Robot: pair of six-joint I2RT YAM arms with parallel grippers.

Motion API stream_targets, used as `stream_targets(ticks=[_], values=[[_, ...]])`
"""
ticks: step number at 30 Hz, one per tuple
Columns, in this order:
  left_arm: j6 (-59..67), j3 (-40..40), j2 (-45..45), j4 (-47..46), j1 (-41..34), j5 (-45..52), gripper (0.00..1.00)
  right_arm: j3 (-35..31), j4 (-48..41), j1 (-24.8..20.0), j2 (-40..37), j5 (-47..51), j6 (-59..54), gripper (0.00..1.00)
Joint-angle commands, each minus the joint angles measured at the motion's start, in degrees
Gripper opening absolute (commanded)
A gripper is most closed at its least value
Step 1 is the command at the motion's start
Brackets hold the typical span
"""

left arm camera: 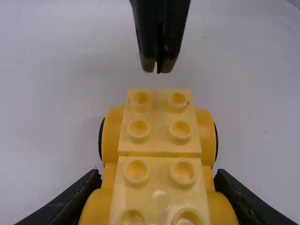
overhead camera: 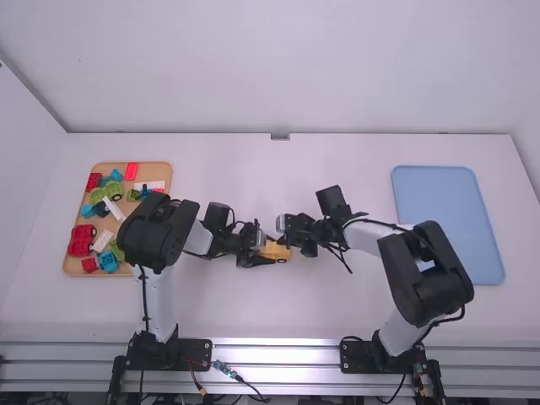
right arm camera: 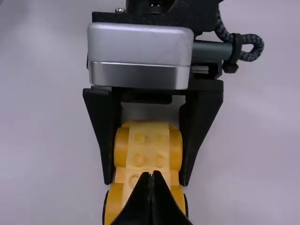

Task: Assemble lego blocks to make yellow taxi

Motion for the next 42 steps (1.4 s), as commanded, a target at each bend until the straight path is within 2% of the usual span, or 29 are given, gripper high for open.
stream_targets(ticks=[1,25,30,42], values=[[-0.24,-0.87,1.05,-1.46,-0.37,-6.51,0.04,0.98,0.15,0.46,0.87,-1.77,-0.28,0.0],[-0.26,-0.87,1.03,-1.46,-0.17,-6.75,0.04,0.94,1.97,0.04,14.44,-2.25,0.22,0.0],[-0.26,-0.87,0.96,-1.05,-0.17,-6.75,0.04,1.18,1.4,0.48,12.5,-2.23,-1.36,0.0],[-2.01,0.02,0.33,-1.64,-0.17,-7.26,0.05,5.18,1.2,-0.39,-1.18,-1.53,1.53,0.0]])
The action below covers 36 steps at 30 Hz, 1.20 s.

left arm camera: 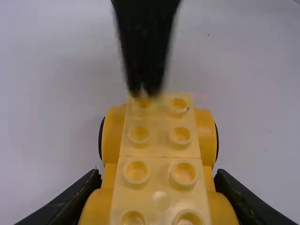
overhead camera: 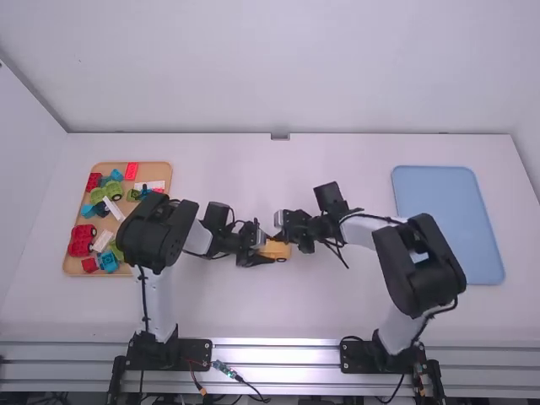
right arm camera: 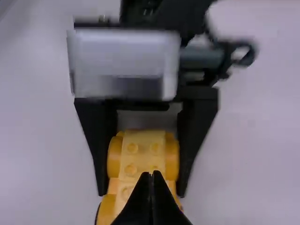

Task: Assemble lego blocks to make yellow taxi

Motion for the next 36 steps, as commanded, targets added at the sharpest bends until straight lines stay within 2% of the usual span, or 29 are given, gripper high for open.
stream_targets(ticks=[1,3,4,5,6,7,9,10,12,14,18,24,26,28,30,34,36], values=[[-1.09,0.46,0.65,-2.25,-0.37,-7.13,0.06,2.47,-0.02,-0.48,-4.55,2.27,2.19,0.0],[-1.14,1.4,0.65,-3.93,-0.39,-7.87,0.06,2.86,-0.2,-0.98,-6.54,7.13,6.8,0.04],[-1.05,2.19,0.65,-5.38,-0.39,-8.41,0.09,2.95,-0.63,-1.33,-8.18,12.31,11.45,0.24],[-1.05,2.27,0.65,-5.51,-0.39,-8.5,0.11,2.95,-0.79,-1.36,-8.37,12.92,12.04,0.25],[-1.11,2.8,0.65,-6.29,-0.37,-9.01,0.12,2.95,-1.86,-1.33,-9.34,16.11,14.16,0.35],[-1.09,3.54,0.65,-7.23,-0.39,-9.84,0.12,2.91,-4.13,-1.31,-10.63,20.13,15.96,0.5],[-1.11,4.0,0.65,-7.76,-0.44,-10.51,0.13,2.8,-5.68,-1.36,-11.32,22.6,16.76,0.57],[-0.85,4.7,0.65,-8.81,-0.42,-10.86,0.2,2.71,-7.89,-1.66,-12.07,25.68,17.7,0.84],[-0.72,5.7,0.65,-10.25,-0.42,-10.95,0.23,2.71,-10.32,-1.95,-12.5,29.11,19.85,0.99],[-0.7,6.38,0.65,-11.26,-0.42,-10.88,0.33,2.71,-11.39,-1.99,-12.48,30.77,21.24,0.99],[-0.7,7.08,0.65,-11.78,-0.42,-10.93,0.45,2.71,-12.5,-2.01,-12.44,31.19,21.16,0.99],[-0.66,7.13,0.65,-11.65,-0.42,-10.95,0.49,2.71,-12.28,-1.88,-12.44,31.19,20.96,0.99],[-0.7,7.13,0.65,-11.65,-0.42,-10.91,0.53,2.71,-12.52,-2.1,-12.44,31.17,20.96,0.99],[-0.7,7.08,0.65,-11.58,-0.42,-10.93,0.59,2.71,-12.5,-2.08,-12.44,31.19,20.96,0.99],[-0.7,7.08,0.65,-11.63,-0.42,-10.93,0.71,2.71,-12.44,-2.01,-12.44,31.19,20.96,0.99],[-0.7,7.08,0.65,-11.67,-0.42,-10.91,0.76,2.71,-12.5,-2.05,-12.44,31.19,20.98,0.99],[-0.72,7.13,0.63,-11.67,-0.42,-10.93,0.88,2.71,-12.48,-2.03,-12.44,31.61,21.03,0.99]])
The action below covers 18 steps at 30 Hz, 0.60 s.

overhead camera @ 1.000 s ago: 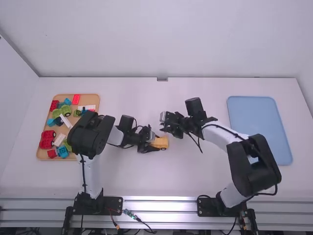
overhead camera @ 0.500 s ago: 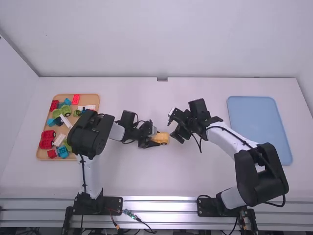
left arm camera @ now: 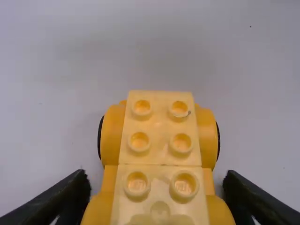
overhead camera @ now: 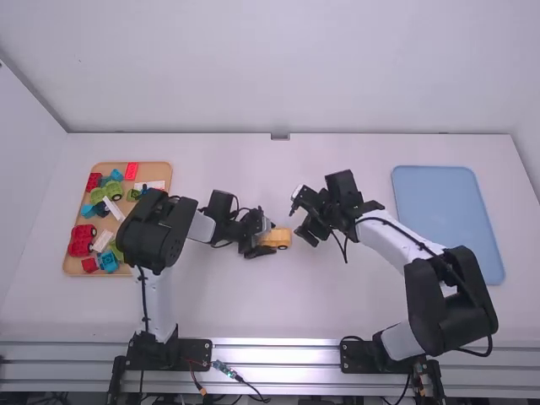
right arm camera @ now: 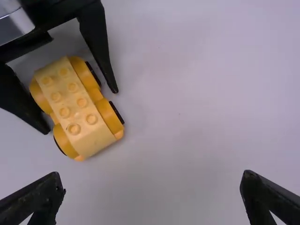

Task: Assemble lego blocks to make yellow taxi

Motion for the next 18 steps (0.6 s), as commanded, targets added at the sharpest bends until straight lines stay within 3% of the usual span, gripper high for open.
stream_targets(ticks=[1,2,11,18], values=[[-1.36,-0.85,0.89,-1.36,-0.24,-5.6,0.91,0.48,-0.15,-0.22,-1.14,0.11,0.26,0.99],[-1.38,-0.79,0.89,-1.42,-0.24,-5.57,0.99,0.48,-0.15,-0.22,-1.14,0.11,0.2,0.99],[-1.33,-0.83,-3.96,-7.32,-0.15,-7.98,0.99,0.48,-0.13,-0.24,-1.14,0.11,0.15,0.99],[-1.42,-0.76,-13.29,-15.21,-0.13,-10.71,0.99,0.48,-0.15,-0.24,-1.14,0.11,0.17,0.99]])
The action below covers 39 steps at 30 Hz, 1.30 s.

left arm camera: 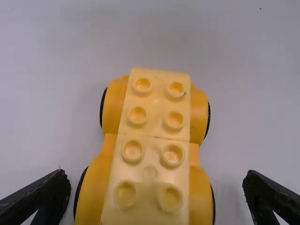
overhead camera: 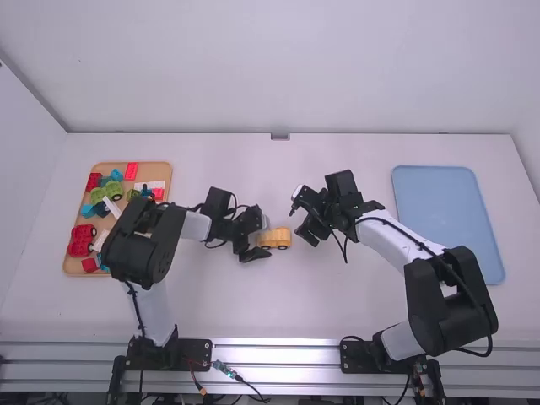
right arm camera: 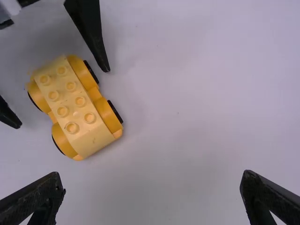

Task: Assemble lego blocks to make yellow taxi

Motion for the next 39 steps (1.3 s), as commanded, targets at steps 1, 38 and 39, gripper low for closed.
stream_targets(ticks=[1,38,39], values=[[-0.31,-0.37,-5.25,-1.88,-0.15,-2.95,0.99,0.48,-0.15,-0.24,-1.14,-0.11,0.33,0.99],[-69.55,1.77,-32.77,-15.69,11.04,-63.69,0.99,0.5,0.07,-0.22,-1.14,-0.11,0.55,0.99],[-70.66,3.1,-32.72,-17.9,13.99,-59.8,0.99,0.5,0.07,-0.22,-1.14,-0.11,0.59,0.99]])
